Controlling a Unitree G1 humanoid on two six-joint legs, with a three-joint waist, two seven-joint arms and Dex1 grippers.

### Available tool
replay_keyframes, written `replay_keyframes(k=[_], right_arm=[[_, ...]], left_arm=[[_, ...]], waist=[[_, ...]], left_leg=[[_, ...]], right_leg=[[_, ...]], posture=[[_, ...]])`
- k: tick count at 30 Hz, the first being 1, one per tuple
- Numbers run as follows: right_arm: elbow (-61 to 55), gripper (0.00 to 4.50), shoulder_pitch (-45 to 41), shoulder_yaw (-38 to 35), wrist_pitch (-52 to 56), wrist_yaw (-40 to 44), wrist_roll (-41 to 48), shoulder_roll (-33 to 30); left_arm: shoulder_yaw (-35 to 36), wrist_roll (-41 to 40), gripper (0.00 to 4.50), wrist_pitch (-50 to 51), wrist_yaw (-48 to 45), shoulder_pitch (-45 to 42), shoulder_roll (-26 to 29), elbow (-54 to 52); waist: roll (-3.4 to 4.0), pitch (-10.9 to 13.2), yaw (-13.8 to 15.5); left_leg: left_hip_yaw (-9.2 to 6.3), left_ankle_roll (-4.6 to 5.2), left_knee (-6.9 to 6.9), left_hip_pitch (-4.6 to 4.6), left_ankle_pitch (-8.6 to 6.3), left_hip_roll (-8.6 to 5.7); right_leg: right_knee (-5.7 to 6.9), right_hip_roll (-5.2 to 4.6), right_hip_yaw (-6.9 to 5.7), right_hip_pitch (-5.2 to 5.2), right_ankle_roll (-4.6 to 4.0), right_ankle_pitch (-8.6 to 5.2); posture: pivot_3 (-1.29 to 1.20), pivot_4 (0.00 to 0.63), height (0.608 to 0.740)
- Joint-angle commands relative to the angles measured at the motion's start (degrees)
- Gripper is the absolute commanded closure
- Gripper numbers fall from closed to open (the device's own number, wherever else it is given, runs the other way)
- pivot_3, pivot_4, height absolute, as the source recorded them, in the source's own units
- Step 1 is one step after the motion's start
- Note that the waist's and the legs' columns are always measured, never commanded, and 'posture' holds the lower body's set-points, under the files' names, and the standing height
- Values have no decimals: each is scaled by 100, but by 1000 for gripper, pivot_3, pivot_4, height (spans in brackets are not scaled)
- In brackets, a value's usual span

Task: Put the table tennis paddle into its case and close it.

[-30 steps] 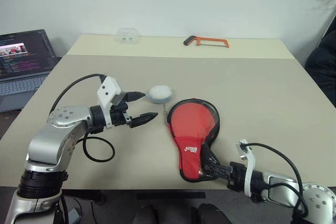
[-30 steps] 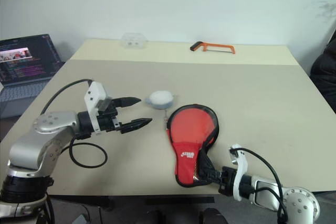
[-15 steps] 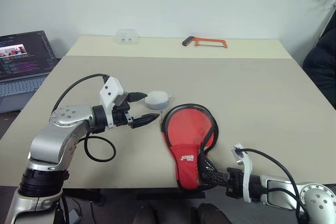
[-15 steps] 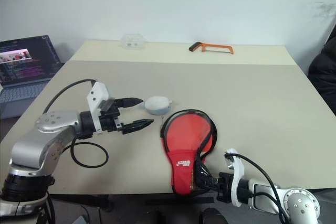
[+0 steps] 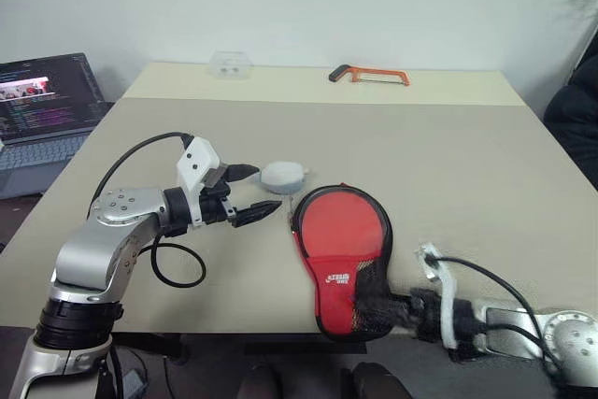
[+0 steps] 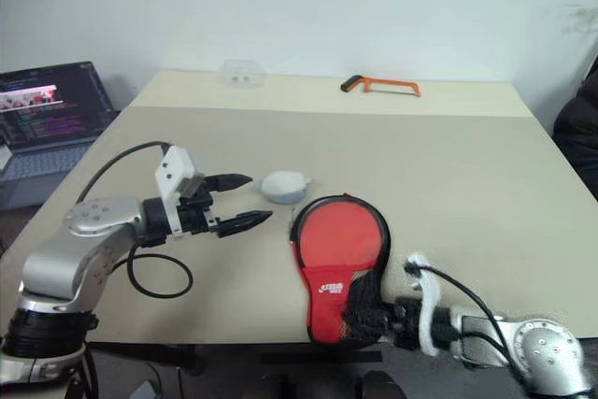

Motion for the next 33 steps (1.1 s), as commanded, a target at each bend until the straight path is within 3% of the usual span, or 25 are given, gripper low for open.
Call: replay_keyframes(k=[1,4,7,12,16,19,23,33], right_arm=[[186,260,183,-286,-1394,2125,-2110,-1420],[454,260,-473,-851,-1971,2985,-2170,-1586],[479,260,-1403,-617,-2260,3191,-2414,-1235],[707,260,-2527,772,-2791,2532,-3720,516],[1616,260,-2674,1687,-3486,1764,-5191,1815],[2223,260,-2547,1952,-3751,1415,-5825,2461],[2726,260,-2373,2269,-3338,1408,-6264,2741],[3066,260,-2378,2412,-3144,1399,-6806,3203]], left_arm=[[252,-23,0,-89,173,-273,-31,145],[127,67,0,-154,210,-575,-100,431],[-129,299,0,-353,100,-967,-152,881],[-775,1019,0,-1007,-170,-1904,-322,2299],[-1243,1674,0,-1711,-363,-2742,-598,4012],[-1319,1862,0,-2105,-556,-3366,-936,5247],[-1380,2083,0,-2545,-961,-3854,-1243,6310],[-1479,2697,0,-3141,-1341,-4299,-1627,7639]], waist=[[-22,-5,55],[-40,2,85],[-40,3,71],[-49,-1,65],[-48,0,89],[-48,0,139],[-47,-2,195],[-48,-5,174]], left_leg=[[-5,0,-4,6,0,-2],[-12,7,3,8,5,4],[-10,12,7,8,8,2],[-18,11,5,3,8,3],[-13,11,8,-20,8,-2],[-14,11,15,-34,9,-2],[-13,9,30,-89,10,-1],[-19,9,37,-66,11,0]], right_leg=[[-8,-2,-5,10,4,2],[-11,5,-8,19,11,11],[-5,6,-1,17,20,19],[-6,15,-2,12,17,20],[-2,11,-3,-9,-8,34],[4,11,-9,-20,-9,35],[14,8,-16,-67,-10,36],[64,13,-19,-64,-11,37]], posture=[[0,150,740],[0,150,740],[0,150,740],[0,150,740],[0,150,740],[0,150,740],[0,150,740],[0,150,740]])
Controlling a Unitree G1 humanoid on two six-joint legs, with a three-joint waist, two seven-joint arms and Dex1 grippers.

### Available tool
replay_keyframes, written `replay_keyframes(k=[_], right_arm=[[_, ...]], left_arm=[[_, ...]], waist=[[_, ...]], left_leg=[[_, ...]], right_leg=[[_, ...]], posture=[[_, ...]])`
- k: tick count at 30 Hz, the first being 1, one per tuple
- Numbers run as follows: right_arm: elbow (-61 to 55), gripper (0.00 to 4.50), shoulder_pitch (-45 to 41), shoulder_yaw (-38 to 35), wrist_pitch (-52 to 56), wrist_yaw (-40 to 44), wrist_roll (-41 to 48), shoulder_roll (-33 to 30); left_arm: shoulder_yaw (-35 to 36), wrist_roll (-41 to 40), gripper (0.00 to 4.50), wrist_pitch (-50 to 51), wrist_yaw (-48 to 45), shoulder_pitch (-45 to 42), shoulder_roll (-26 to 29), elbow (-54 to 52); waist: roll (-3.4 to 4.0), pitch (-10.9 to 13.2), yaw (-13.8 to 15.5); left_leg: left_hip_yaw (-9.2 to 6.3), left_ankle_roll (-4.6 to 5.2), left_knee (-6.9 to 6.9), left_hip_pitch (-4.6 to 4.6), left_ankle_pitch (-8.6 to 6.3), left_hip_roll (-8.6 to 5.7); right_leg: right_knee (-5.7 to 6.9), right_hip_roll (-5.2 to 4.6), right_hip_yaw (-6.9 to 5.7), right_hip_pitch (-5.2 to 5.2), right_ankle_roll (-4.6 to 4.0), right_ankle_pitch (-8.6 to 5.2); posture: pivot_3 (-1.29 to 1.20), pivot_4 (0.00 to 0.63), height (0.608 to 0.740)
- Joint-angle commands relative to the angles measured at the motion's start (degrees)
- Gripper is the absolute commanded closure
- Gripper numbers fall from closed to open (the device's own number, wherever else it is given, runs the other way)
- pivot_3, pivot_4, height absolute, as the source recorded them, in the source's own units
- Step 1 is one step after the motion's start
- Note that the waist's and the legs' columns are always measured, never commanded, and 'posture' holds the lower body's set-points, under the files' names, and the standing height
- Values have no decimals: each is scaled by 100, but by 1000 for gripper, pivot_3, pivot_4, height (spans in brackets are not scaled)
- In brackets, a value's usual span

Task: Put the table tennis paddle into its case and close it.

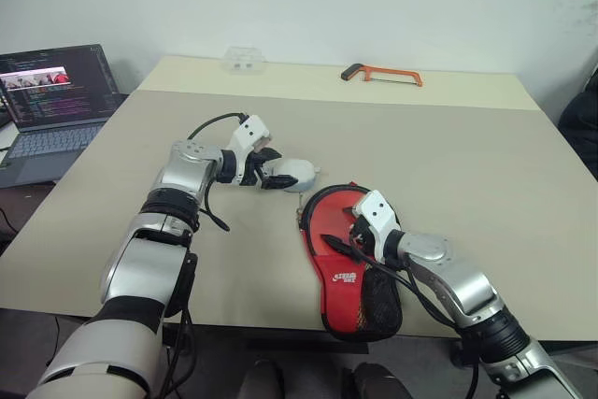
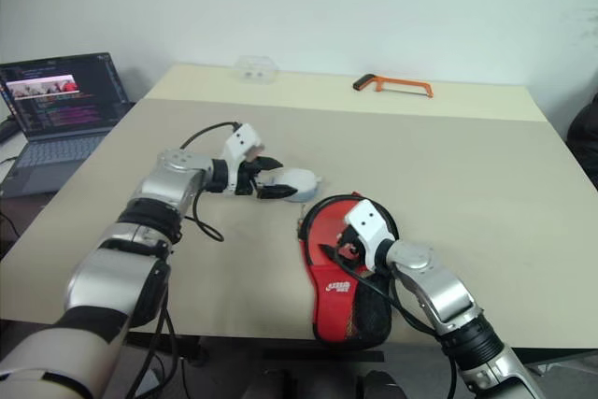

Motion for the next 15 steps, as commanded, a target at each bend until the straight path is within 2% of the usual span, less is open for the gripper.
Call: replay_keyframes(k=[1,6,11,14,15], right_arm=[[407,260,123,192,325,-17,-277,98],[371,260,108,145,390,16,-407,211],[379,260,125,86,426,28,-483,273],[405,213,167,52,456,-26,-528,351],[426,213,186,48,477,-65,-556,379]], left_arm=[[-62,302,0,-313,145,-265,-85,250],[-384,1029,0,-409,1163,-383,-339,751],[-217,1182,0,-253,2325,-578,-846,1111],[-69,1113,557,-222,2637,-610,-1060,1187],[-38,1113,872,-211,2716,-609,-1120,1199]], waist=[[0,0,-1],[0,0,-3],[-6,-4,16],[-6,-5,9],[-6,-5,9]], left_leg=[[-1,0,11,1,0,1],[-6,1,60,22,-1,0],[-7,1,64,53,-2,0],[-6,0,63,58,-2,-1],[-5,0,63,58,-2,-1]], right_leg=[[12,3,1,0,0,0],[39,4,2,31,5,-1],[37,3,2,66,30,-13],[37,3,5,71,31,-13],[37,3,6,70,31,-13]], posture=[[0,150,740],[0,150,740],[0,150,740],[0,150,740],[0,150,740]])
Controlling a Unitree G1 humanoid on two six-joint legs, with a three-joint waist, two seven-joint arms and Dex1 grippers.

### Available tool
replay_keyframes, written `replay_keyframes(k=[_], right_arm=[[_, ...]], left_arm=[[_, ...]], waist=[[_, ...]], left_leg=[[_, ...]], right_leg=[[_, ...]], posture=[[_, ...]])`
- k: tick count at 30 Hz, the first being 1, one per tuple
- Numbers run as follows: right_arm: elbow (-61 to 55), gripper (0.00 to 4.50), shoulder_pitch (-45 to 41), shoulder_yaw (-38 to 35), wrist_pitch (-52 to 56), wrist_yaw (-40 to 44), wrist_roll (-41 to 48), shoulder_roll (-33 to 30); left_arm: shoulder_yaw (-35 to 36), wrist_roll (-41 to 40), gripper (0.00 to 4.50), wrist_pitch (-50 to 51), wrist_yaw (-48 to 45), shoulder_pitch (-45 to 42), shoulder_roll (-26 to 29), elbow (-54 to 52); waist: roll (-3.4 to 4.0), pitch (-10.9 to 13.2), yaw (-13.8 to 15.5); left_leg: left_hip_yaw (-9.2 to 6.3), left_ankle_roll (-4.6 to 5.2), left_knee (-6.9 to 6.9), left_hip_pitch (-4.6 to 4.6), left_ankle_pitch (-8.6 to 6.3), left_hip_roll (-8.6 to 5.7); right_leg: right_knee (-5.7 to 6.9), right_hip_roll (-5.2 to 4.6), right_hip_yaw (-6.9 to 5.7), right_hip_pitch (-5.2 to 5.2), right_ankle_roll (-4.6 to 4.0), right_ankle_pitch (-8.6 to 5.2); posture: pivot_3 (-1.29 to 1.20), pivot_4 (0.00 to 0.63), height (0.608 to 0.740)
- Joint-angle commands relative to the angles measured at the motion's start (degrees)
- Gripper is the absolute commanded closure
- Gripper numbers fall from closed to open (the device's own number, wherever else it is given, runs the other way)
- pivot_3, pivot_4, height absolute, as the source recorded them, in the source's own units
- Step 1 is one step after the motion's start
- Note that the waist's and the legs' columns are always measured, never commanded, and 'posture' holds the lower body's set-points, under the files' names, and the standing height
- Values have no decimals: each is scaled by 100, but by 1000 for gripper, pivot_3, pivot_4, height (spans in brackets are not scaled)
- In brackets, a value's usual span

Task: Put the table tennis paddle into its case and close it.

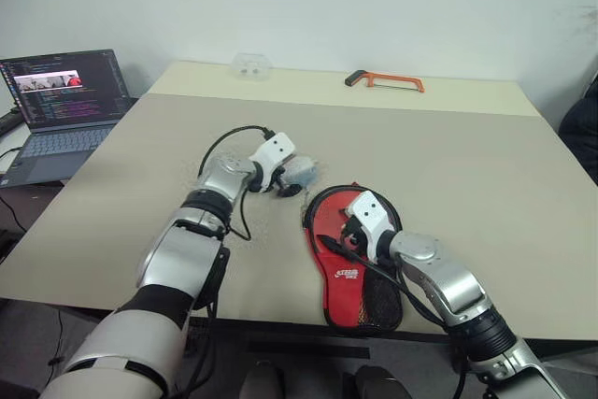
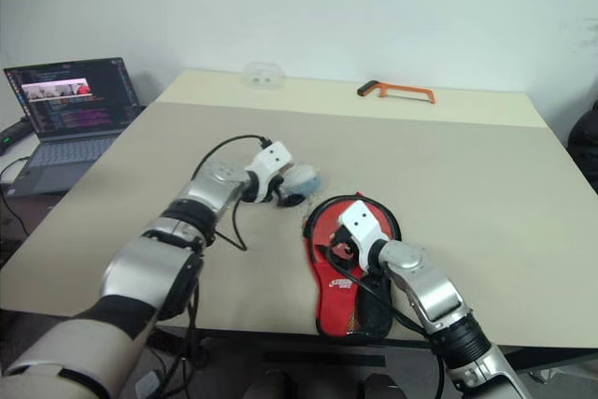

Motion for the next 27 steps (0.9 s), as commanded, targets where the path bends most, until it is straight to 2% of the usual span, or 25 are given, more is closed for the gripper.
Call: replay_keyframes(k=[1,7,11,17,27], right_arm=[[318,213,224,114,325,-112,-233,38],[466,213,253,159,704,-360,-487,107],[457,213,249,239,763,-353,-568,106],[317,213,237,288,894,-309,-568,152],[-280,213,360,586,1356,-418,-658,244]], left_arm=[[188,-28,1229,6,327,-208,-147,6],[48,266,3344,-77,663,-218,-284,67],[-119,645,4229,-192,1437,-381,-416,167],[-226,1031,4269,-364,2423,-747,-873,317],[-1089,2213,4270,-740,3885,-1030,-1734,497]], waist=[[0,0,-2],[1,-11,-7],[-3,-24,-3],[-3,-24,-2],[-2,-23,-1]], left_leg=[[0,0,-1,0,0,0],[-1,0,-2,23,0,-1],[0,2,6,30,2,-2],[3,5,2,29,4,-3],[9,4,-13,22,2,-5]], right_leg=[[0,0,0,-1,0,0],[1,1,2,20,2,0],[0,0,5,30,7,2],[-4,1,10,26,10,3],[-14,1,17,13,11,2]], posture=[[0,150,740],[0,150,740],[0,150,740],[0,150,740],[0,150,740]])
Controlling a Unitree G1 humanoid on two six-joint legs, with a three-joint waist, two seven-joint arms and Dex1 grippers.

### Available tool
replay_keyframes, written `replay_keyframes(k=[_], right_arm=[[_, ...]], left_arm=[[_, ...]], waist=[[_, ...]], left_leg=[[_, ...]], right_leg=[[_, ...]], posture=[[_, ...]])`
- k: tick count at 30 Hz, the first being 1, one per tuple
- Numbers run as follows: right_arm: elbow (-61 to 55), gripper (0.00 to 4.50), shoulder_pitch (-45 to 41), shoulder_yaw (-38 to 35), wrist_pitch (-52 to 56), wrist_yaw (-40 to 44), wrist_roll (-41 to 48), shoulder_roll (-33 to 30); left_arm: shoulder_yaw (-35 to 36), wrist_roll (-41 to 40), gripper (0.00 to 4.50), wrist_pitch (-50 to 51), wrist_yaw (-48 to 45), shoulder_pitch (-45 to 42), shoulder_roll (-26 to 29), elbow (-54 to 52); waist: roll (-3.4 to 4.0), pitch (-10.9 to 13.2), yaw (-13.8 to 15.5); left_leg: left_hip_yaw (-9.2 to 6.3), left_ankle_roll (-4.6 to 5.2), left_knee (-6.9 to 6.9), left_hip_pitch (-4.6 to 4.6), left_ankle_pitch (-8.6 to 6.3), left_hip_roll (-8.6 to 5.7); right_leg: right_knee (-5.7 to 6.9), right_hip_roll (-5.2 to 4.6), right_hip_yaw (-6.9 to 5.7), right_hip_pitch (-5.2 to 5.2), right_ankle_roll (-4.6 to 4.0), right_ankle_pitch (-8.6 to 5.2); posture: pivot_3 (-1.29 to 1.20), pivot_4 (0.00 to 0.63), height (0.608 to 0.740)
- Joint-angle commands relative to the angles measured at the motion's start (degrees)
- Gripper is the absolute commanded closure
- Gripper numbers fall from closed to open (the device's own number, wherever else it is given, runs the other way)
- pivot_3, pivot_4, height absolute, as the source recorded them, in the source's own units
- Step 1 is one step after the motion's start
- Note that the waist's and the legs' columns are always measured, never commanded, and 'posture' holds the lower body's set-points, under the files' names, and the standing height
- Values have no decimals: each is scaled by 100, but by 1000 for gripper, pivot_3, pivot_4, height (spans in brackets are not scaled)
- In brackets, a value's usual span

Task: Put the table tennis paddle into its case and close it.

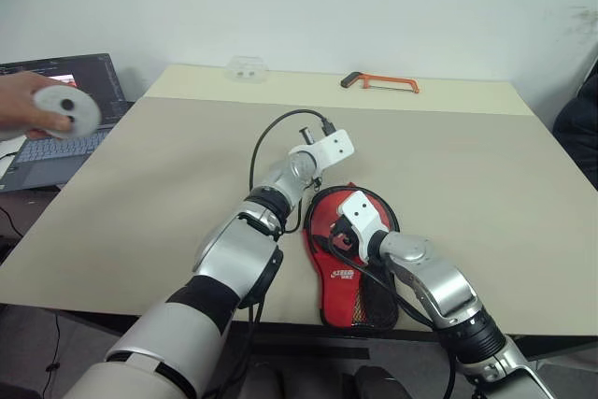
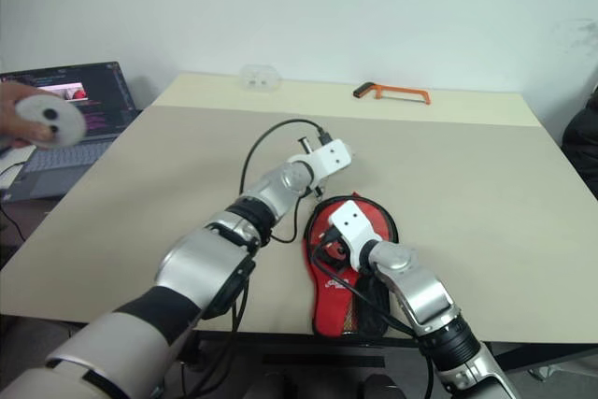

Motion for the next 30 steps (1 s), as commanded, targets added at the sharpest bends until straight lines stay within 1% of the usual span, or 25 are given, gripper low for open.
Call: replay_keyframes(k=[1,6,9,14,20,21,22,28,30], right_arm=[[91,213,343,426,602,-56,-219,-35],[-93,213,417,478,763,-134,-274,41],[-69,213,421,471,749,-146,-297,58],[-1,213,373,460,694,-104,-295,71],[320,213,218,495,449,114,-316,22],[367,213,191,489,411,157,-319,8],[453,213,137,488,360,204,-327,5],[900,213,-156,424,90,462,-385,-58],[1020,213,-222,396,4,550,-408,-108]], left_arm=[[-228,338,4270,-324,572,-406,-366,-101],[-633,775,4270,-752,638,-363,-849,-70],[-788,926,4270,-964,629,-289,-990,-63],[-789,945,4271,-986,403,-108,-939,-46],[-792,891,4271,-1157,-520,303,-632,-69],[-762,855,3560,-1187,-595,335,-602,-82],[-752,844,3297,-1215,-598,372,-556,-97],[-699,803,1092,-1349,-580,434,-438,-164],[-696,810,440,-1417,-565,387,-407,-188]], waist=[[0,0,6],[0,0,9],[9,-5,7],[16,-10,5],[27,-25,-29],[25,-32,-34],[30,-36,-38],[35,-62,-113],[37,-69,-117]], left_leg=[[0,0,-2,-2,0,0],[2,-3,-7,-7,-2,-3],[2,-3,-14,-6,-2,-3],[2,-3,-19,-5,-2,-3],[3,-3,-26,0,-2,-2],[2,-3,-28,1,-2,-1],[1,-3,-29,2,-2,0],[0,-2,-30,10,-2,-1],[-2,-2,-29,13,-2,-1]], right_leg=[[-3,0,0,-1,0,0],[-18,-3,0,-2,0,0],[-25,-2,1,-1,0,0],[-34,-3,0,2,0,0],[-37,-2,0,4,0,0],[-36,-1,-1,4,0,0],[-37,0,-1,5,0,0],[-36,0,0,12,0,0],[-36,0,-1,17,0,0]], posture=[[0,150,740],[0,150,740],[0,150,740],[0,150,740],[0,150,740],[0,150,740],[0,150,740],[0,150,740],[0,150,740]])
